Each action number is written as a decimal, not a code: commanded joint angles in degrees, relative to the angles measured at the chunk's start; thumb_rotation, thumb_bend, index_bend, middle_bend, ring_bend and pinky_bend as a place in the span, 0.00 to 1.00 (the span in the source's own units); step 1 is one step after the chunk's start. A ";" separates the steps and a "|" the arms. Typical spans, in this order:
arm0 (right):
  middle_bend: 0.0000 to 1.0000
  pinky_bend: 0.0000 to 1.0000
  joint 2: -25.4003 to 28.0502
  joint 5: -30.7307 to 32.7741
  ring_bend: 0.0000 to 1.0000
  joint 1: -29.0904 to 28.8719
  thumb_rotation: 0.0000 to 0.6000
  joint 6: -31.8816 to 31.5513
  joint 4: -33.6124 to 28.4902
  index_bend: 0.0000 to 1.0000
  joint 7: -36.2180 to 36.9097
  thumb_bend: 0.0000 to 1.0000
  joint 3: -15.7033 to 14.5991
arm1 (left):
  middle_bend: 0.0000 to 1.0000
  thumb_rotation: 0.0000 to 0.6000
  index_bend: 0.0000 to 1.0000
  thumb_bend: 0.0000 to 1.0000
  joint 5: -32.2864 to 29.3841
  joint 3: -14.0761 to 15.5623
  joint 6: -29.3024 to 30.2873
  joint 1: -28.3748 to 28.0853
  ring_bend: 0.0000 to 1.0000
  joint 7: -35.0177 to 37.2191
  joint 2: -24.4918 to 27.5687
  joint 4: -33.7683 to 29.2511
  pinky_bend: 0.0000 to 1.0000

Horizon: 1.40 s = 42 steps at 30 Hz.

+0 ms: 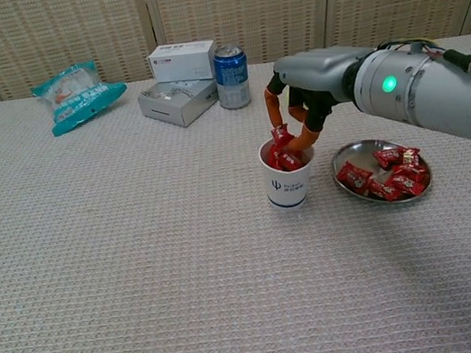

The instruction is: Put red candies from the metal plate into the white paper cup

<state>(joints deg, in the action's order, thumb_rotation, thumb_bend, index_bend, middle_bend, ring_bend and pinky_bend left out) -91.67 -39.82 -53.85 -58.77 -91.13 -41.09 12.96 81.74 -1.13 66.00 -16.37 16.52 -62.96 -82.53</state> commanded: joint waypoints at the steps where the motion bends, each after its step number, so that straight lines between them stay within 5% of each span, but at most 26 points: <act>1: 0.86 1.00 0.48 0.58 0.80 -0.11 1.00 -0.18 -0.43 0.43 -0.64 0.18 -0.59 | 0.09 1.00 0.00 0.45 0.04 0.00 -0.05 -0.04 0.14 0.04 -0.01 0.03 0.25; 8: 0.86 1.00 2.98 1.45 0.79 0.16 1.00 -0.43 -2.95 0.31 -0.90 0.18 -1.37 | 0.09 1.00 0.00 0.45 0.02 0.04 -0.14 -0.09 0.14 -0.36 -0.13 -0.10 0.25; 22: 0.86 1.00 10.07 -3.45 0.79 6.94 1.00 -1.76 -4.35 0.28 6.45 0.18 -5.93 | 0.09 1.00 0.00 0.45 -0.08 0.06 -0.22 -0.15 0.14 -1.33 -0.36 -0.32 0.25; 31: 0.86 1.00 7.36 -4.23 0.79 8.37 1.00 2.28 1.88 0.31 8.19 0.18 -8.92 | 0.09 1.00 0.00 0.45 -0.62 0.02 -0.62 -0.25 0.14 -2.38 -0.59 -0.56 0.25; 42: 0.86 1.00 2.59 -3.30 0.79 6.80 1.00 6.36 6.50 0.33 8.10 0.18 -8.40 | 0.09 1.00 0.00 0.45 -0.71 -0.12 -0.58 -0.18 0.14 -1.33 -0.36 -0.13 0.25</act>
<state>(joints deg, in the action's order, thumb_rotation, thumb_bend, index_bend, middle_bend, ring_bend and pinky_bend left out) -88.80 -43.36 -46.86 -52.66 -84.89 -32.79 4.57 81.03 -1.26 65.43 -16.54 15.19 -63.33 -82.68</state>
